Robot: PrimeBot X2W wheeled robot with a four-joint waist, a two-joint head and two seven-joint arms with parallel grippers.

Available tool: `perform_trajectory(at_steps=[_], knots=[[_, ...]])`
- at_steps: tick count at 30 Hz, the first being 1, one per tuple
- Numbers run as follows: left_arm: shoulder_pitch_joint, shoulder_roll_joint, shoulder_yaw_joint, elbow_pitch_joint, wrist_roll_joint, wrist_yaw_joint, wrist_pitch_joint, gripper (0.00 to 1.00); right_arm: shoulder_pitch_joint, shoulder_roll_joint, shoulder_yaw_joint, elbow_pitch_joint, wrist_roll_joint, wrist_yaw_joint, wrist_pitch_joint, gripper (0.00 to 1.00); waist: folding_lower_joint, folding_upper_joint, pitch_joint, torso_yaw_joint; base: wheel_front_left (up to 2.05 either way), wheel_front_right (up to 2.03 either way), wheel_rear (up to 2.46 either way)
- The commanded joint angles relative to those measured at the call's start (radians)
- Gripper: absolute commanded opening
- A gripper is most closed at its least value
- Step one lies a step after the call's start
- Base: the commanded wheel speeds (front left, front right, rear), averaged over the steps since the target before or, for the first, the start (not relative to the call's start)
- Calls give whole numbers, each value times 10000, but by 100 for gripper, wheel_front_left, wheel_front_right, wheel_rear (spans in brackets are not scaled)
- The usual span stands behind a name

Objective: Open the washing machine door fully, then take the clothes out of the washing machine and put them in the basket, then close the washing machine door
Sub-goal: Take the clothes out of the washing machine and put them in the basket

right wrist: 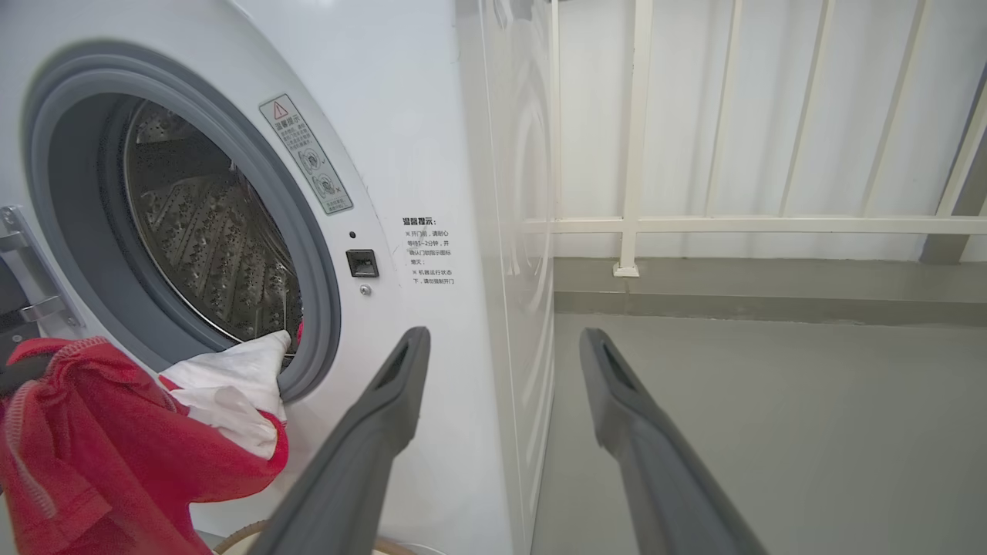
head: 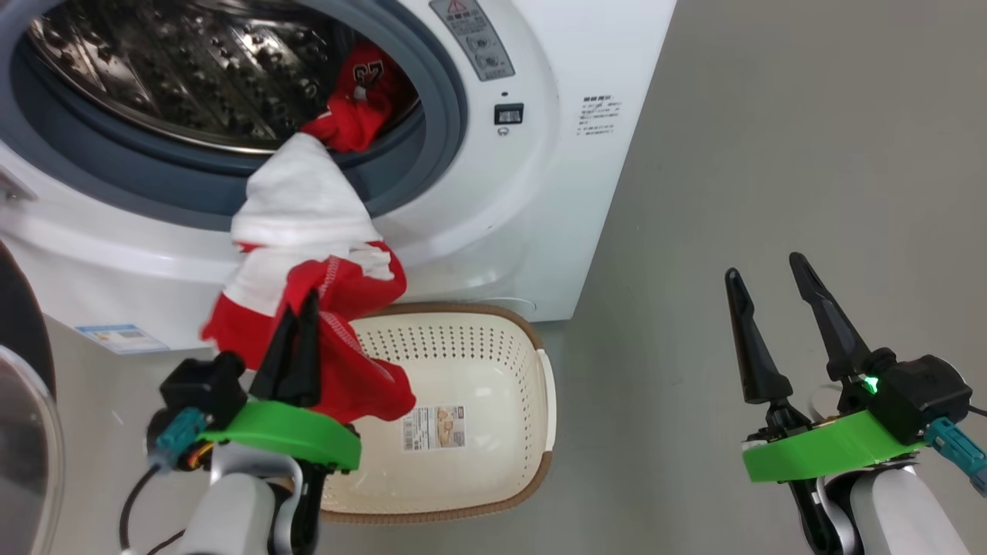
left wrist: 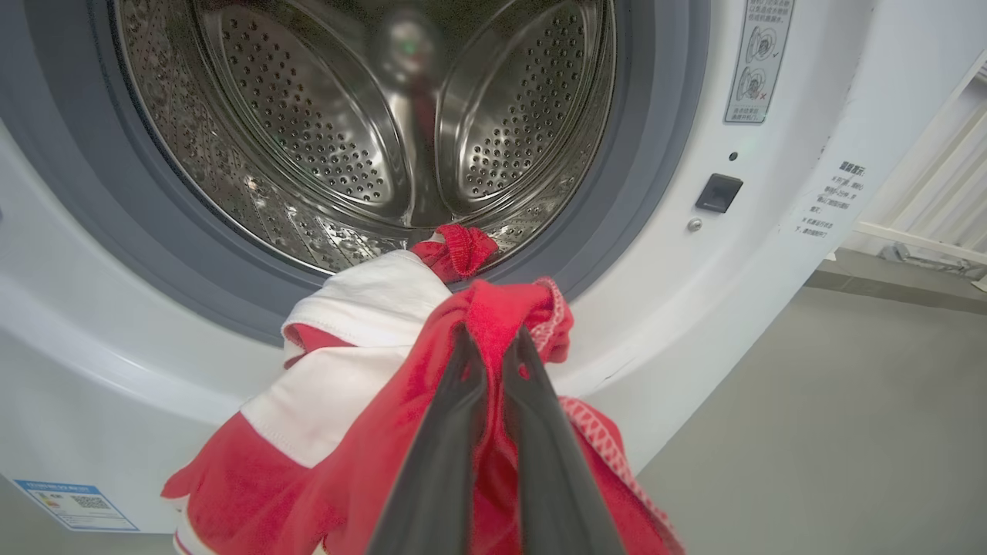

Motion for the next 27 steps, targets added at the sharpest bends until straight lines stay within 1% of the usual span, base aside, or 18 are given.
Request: perform_trajectory(at_steps=[1,5,9,11,15,20,27], knots=[[-319,166,204,-20,-137,-94,-80,0,-257,-22,260,-219,-19,46,-63,100,0,0,123,-24,0,0,0],[-941,166,-144,1174,-728,-258,-80,0,-415,-22,341,-170,-52,46,-63,100,0,0,426,-70,0,0,0],[-1575,166,-470,2286,-1029,-293,-80,0,-586,-22,430,-187,-20,46,-63,100,0,0,839,-163,0,0,0],[-1877,166,-659,3032,-1488,-405,-80,0,-666,-22,481,-184,-8,46,-63,100,0,0,1048,-234,0,0,0],[-2628,166,-1068,4594,-2184,-466,-70,0,-790,-22,513,-113,40,46,-63,100,0,0,1423,-362,0,0,0],[-3464,166,-1501,6252,-2378,-413,52,0,-983,-22,597,-100,18,46,-63,100,0,0,1881,-527,0,0,0],[-4331,238,-1719,8129,-2352,-140,507,0,-1361,-22,726,-115,109,46,-63,100,0,0,2700,-878,0,0,0]])
